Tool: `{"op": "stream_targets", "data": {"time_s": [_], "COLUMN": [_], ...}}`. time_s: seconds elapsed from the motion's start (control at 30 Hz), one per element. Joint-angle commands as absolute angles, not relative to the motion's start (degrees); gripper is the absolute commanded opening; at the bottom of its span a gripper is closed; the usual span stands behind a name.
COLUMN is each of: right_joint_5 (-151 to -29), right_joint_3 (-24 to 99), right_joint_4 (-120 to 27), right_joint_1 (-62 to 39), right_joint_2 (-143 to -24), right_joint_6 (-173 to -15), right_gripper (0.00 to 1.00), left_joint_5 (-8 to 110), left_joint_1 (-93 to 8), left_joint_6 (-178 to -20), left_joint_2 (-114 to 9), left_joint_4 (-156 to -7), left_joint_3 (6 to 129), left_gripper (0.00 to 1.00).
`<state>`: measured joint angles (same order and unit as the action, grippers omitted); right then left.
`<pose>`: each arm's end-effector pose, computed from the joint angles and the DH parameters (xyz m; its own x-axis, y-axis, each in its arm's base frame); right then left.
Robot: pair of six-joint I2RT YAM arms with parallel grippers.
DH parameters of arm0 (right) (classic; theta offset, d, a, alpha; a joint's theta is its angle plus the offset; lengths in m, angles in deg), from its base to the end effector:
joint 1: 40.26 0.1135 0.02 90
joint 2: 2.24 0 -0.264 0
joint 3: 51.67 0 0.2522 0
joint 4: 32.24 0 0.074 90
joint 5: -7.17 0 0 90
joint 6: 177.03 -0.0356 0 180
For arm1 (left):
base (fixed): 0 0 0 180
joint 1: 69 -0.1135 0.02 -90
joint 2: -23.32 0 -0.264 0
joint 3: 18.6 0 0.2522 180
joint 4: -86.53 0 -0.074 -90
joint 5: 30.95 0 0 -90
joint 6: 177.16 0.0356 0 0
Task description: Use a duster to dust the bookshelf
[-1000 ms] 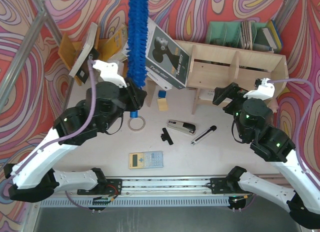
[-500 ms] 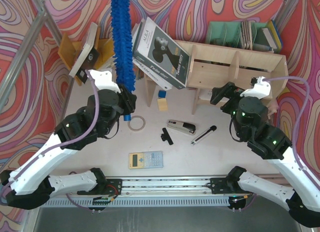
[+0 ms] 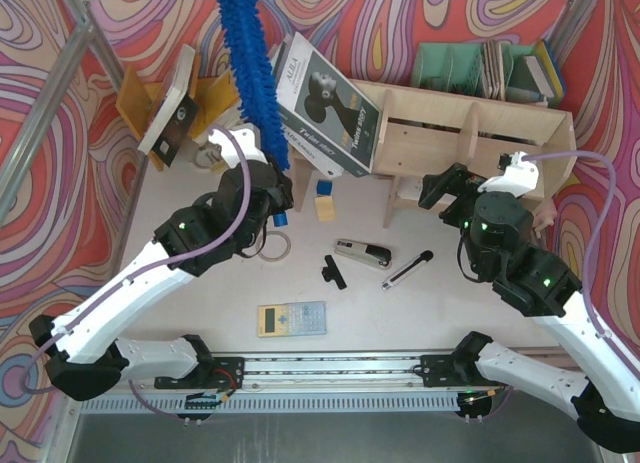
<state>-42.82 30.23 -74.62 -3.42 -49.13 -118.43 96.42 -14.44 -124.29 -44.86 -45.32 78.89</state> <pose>0.1310 0.0696 0.4379 -0.0610 0.4529 -0.8895 0.0971 0.8896 0.4463 0.1560 -0.1819 0.4490 -0.3391 -0.3509 -0.8729 0.1376 0.8993 -0.4150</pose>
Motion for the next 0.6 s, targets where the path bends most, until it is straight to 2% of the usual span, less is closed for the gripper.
{"op": "stream_targets", "data": {"time_s": [0.0, 0.3, 0.57], "right_joint_5": [-41.9, -41.7, -41.7], "right_joint_3": [30.0, 29.1, 28.5], "right_joint_4": [-74.5, -74.4, -74.3], "right_joint_1": [-3.3, -3.3, -3.3], "right_joint_2": [-48.6, -48.5, -48.2], "right_joint_6": [-118.6, -118.6, -118.8], "right_gripper": [0.85, 0.85, 0.85], "left_joint_5": [97.0, 96.6, 97.7], "left_joint_1": [-16.4, -17.5, -17.5], "left_joint_6": [-124.0, -123.7, -122.1], "left_joint_2": [-45.7, -44.8, -38.8], "left_joint_4": [-48.4, -49.0, -44.8], "left_joint_3": [81.0, 80.6, 79.8], "left_gripper": [0.0, 0.0, 0.0]}}
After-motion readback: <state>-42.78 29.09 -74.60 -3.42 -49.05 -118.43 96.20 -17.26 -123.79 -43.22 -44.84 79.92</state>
